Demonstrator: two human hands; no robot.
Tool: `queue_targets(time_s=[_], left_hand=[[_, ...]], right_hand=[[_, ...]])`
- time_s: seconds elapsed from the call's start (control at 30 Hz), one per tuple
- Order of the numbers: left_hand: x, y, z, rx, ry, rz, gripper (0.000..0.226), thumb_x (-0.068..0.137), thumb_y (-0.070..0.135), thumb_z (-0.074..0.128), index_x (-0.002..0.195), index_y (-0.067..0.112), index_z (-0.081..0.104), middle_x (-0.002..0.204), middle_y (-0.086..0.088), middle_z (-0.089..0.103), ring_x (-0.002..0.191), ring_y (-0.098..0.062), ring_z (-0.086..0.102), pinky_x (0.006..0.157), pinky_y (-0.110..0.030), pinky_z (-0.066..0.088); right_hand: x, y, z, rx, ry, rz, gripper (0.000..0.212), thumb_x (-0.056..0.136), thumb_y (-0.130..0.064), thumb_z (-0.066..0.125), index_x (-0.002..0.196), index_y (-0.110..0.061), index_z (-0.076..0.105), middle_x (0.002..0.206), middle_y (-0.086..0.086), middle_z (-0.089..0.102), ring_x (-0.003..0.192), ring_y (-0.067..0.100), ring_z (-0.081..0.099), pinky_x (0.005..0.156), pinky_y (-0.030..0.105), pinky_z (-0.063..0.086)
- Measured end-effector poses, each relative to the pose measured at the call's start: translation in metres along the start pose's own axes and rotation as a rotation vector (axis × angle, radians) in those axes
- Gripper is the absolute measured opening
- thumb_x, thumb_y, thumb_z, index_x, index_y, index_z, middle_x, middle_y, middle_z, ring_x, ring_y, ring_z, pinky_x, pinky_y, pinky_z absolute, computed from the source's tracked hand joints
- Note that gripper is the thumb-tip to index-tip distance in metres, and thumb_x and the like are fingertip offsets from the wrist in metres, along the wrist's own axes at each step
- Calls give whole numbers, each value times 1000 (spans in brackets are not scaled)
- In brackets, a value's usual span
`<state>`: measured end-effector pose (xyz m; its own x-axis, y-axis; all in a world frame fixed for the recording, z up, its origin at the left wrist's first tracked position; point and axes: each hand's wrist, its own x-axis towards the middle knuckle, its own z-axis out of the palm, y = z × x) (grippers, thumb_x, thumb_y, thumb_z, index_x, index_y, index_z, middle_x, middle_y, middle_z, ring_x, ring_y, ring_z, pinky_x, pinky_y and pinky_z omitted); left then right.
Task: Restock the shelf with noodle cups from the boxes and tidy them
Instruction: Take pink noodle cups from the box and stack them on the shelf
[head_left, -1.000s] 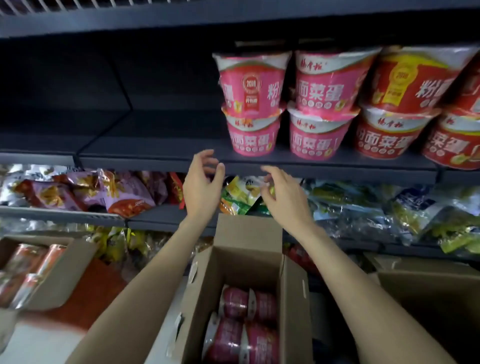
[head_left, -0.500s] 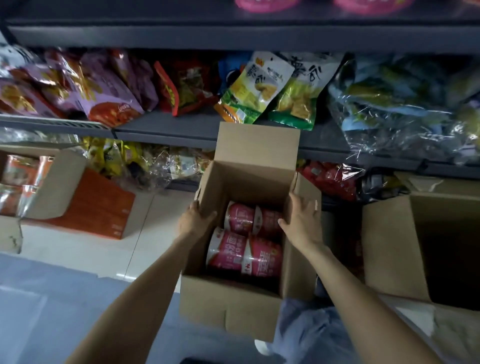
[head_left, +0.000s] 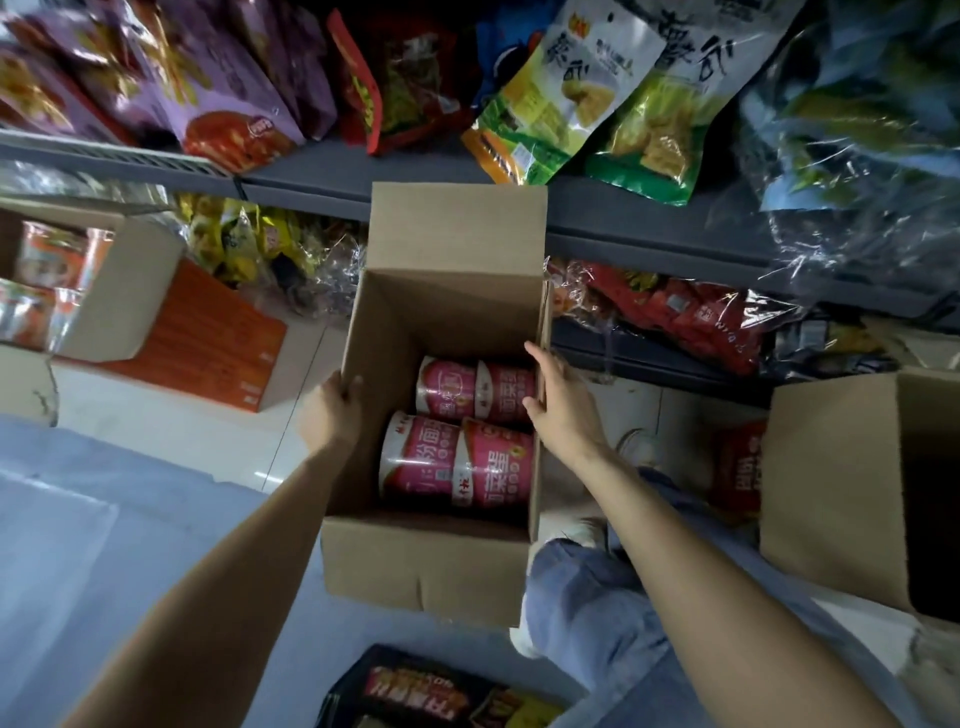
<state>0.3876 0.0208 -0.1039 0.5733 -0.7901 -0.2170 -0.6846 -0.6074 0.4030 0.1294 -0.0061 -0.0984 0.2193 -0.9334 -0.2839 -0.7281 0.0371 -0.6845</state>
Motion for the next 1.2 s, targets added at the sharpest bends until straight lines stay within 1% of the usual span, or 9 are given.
queue_targets(time_s=[0.1,0.23,0.33,0.43,0.6,0.73,0.9,1.07,1.2], left_hand=[[17,0,-10,46,43,-40,28,97,22,48,107,0,62,103,-25,65,96,-40,61,74,-38,44],[41,1,-11,60,50,-3,27,97,23,48,110,5,63,102,-21,67,92,-37,63,74,-37,47],[46,-4,-9,85,75,26,24,96,24,48,105,6,62,98,-22,67,88,-39,63,66,-34,41],[46,-9,-8,104,92,80,23,95,22,49,102,4,62,95,-25,67,86,-43,62,66,-39,43],[52,-16,-5,101,111,114,21,94,19,50,96,1,61,87,-25,66,79,-43,60,59,-32,28],[58,-23,-1,115,122,155,21,95,20,50,99,2,61,86,-26,66,77,-44,60,57,-36,33],[63,-28,1,121,135,186,21,95,20,50,102,5,63,82,-25,66,71,-42,61,56,-37,38],[62,-29,-1,115,130,204,23,95,21,49,105,5,63,84,-23,66,72,-40,61,55,-35,33],[62,-27,-4,145,104,167,24,96,23,49,102,3,61,87,-26,65,78,-44,60,57,-33,27]], right_hand=[[8,-14,7,-171,22,-136,60,90,-16,64,143,-18,38,155,13,24,137,30,36,107,39,41],[20,-27,33,-442,73,-490,40,70,-5,79,109,-5,66,137,23,49,130,42,42,99,53,46],[29,-41,57,-638,-238,-463,51,86,-17,66,133,-11,49,150,19,30,141,39,23,110,54,29],[48,-59,81,-786,-371,-342,66,91,-30,61,147,-18,28,154,19,20,142,42,14,112,55,19],[75,-78,131,-780,-486,-347,82,85,-34,65,150,-21,17,150,18,27,139,40,22,113,55,17],[88,-74,171,-727,-499,-391,77,91,-26,55,152,-19,8,152,19,21,139,40,20,111,53,22],[99,-58,203,-669,-636,-377,96,89,-41,61,152,-16,-7,159,11,5,144,40,6,115,60,7],[126,-50,205,-475,-695,-238,101,82,-48,66,153,-24,-1,158,15,12,142,38,19,113,51,23],[116,-68,191,-478,-559,-235,108,71,-45,77,151,-24,8,144,20,34,125,43,44,100,49,40]])
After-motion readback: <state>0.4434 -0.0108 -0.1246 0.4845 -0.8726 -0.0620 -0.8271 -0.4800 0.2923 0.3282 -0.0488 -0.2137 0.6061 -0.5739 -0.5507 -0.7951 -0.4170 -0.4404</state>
